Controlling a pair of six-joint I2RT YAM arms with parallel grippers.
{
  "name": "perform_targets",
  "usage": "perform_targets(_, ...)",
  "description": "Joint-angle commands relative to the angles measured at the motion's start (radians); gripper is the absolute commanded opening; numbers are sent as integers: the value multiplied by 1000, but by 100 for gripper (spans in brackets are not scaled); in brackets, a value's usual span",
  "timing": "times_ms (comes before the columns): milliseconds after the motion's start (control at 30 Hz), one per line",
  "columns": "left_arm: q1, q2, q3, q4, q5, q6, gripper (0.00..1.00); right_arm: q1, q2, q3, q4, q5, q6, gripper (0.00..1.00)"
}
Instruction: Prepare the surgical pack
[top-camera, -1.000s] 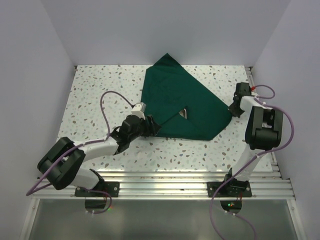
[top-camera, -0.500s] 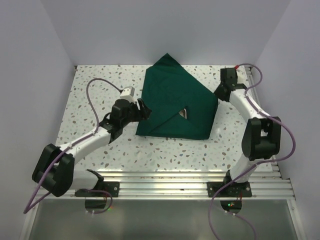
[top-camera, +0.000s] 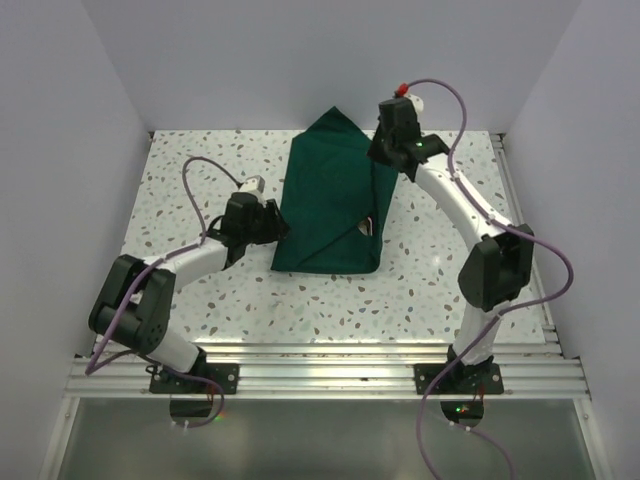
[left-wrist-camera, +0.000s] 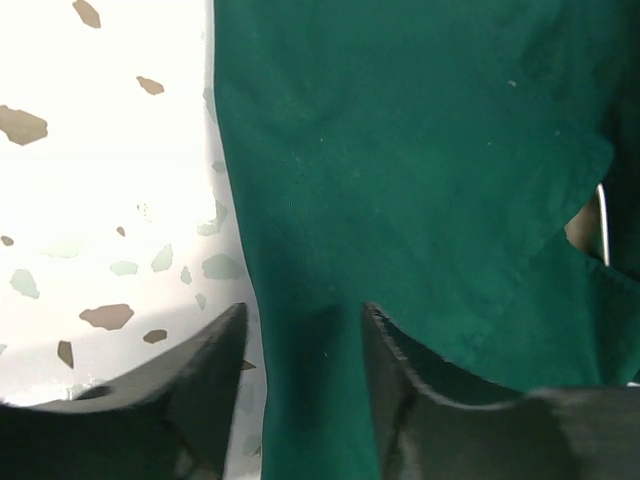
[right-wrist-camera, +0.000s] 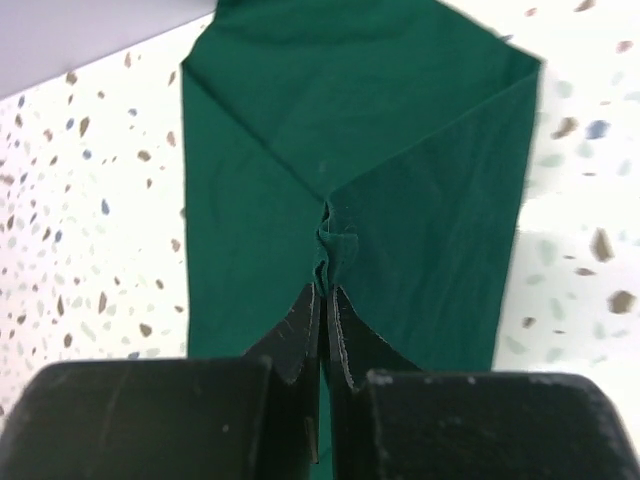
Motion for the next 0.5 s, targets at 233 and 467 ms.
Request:
perform_targets(233,-1,90,36,120,45,30,38,191,187,204,35,-108,-2,0)
perform_targets(467,0,105,38,134,48,32,34,287,265,264,93,-157,17,0)
